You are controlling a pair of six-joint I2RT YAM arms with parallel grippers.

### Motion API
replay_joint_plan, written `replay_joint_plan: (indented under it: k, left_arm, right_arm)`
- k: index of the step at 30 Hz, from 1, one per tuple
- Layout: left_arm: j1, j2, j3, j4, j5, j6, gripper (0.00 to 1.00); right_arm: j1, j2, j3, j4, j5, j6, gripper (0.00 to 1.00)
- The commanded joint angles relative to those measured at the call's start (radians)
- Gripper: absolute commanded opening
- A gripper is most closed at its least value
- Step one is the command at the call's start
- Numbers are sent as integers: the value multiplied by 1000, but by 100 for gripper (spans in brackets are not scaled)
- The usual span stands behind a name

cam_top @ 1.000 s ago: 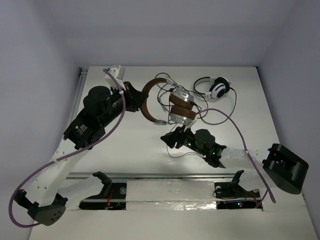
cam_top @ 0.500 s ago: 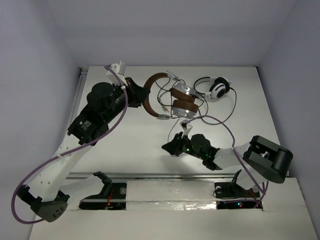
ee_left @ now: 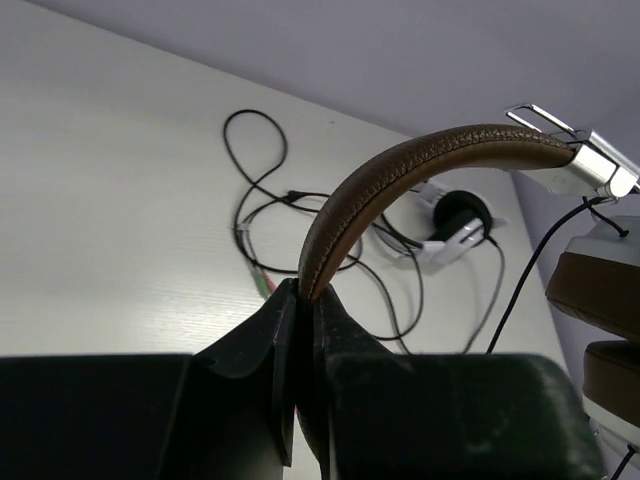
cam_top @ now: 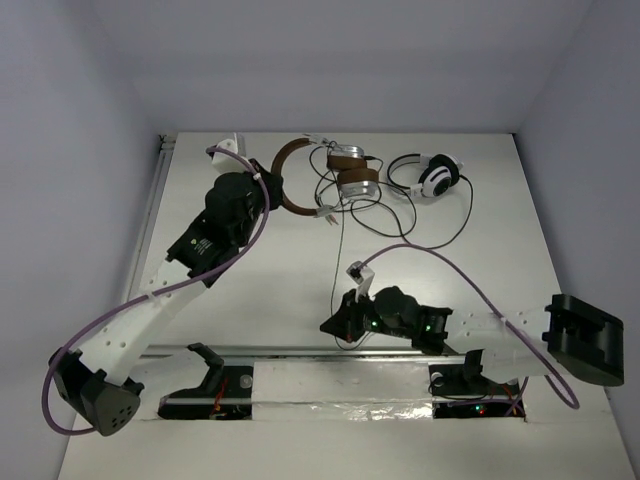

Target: Wrap the headphones

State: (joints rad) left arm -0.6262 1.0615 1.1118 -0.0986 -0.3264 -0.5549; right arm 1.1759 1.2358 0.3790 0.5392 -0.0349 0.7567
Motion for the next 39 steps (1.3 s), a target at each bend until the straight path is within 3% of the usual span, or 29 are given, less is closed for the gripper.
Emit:
replay_joint_plan:
  k: [1, 8, 17, 20, 26, 31, 39]
  left_arm:
    - [5, 2, -16, 140, -146, -30, 0]
    - [5, 41, -165, 177, -224, -42, 0]
    - [-110, -23, -395, 114, -276, -53, 0]
    - [-168, -23, -409, 65, -283, -74, 0]
    - [-398, 29, -389, -45, -361, -105, 0]
    - [-464, 57, -360, -119, -376, -91, 0]
    - [-474, -8, -362, -165, -221, -2, 0]
  right_arm:
    - [68, -70, 130, -270, 50, 9, 0]
    - [189, -56, 398, -785, 136, -22, 0]
    - [189, -91, 603, -1132, 324, -128, 0]
    - [189, -84, 670, -1194, 415, -180, 0]
    - [121, -58, 802, -1281, 483, -312, 0]
    - [59, -64, 870, -1340, 480, -394, 0]
    - [-9, -52, 893, -1427, 535, -453, 0]
